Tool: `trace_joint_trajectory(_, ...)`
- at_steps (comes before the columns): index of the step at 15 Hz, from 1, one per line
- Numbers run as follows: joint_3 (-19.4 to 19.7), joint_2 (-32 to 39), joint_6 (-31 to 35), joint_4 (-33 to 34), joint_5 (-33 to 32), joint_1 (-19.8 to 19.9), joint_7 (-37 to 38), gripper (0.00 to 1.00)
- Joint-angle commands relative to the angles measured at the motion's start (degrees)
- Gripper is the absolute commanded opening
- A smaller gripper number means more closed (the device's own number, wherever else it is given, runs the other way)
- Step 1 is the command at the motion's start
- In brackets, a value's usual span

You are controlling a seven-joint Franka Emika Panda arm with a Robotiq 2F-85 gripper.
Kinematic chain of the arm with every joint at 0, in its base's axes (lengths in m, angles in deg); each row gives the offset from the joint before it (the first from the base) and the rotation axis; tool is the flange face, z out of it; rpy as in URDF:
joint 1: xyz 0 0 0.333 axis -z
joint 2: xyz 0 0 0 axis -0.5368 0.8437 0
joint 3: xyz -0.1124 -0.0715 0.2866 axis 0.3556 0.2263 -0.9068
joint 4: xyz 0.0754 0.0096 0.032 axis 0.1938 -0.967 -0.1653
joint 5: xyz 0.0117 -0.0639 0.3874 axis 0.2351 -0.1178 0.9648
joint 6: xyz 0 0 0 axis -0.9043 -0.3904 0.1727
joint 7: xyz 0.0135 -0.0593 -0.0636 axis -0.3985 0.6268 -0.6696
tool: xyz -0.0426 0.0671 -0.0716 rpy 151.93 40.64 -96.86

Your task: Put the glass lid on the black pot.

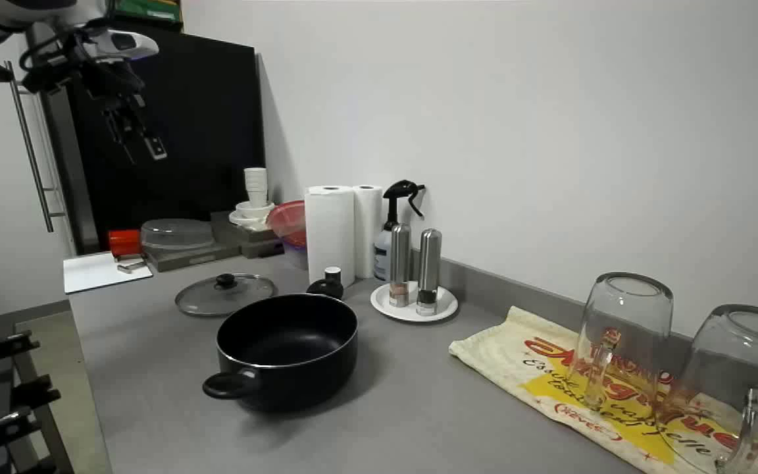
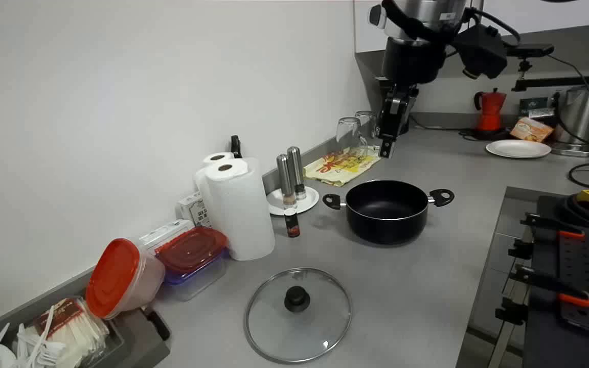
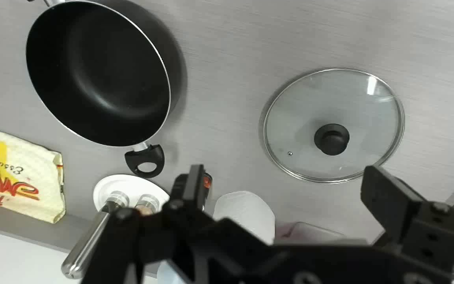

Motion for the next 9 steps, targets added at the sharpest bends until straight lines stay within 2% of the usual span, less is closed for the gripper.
trace_joint_trajectory(1, 1.7, 0.2, -0.2, 0.1, -0.9, -1.7, 0.6, 1.0)
trace_joint_trajectory(5, 1.7, 0.2, -0.2, 0.1, -0.9, -1.7, 0.6, 1.0)
trace_joint_trajectory(9, 0.3, 6.2, -0.7, 3.7, -2.4, -2.7, 0.5, 1.0)
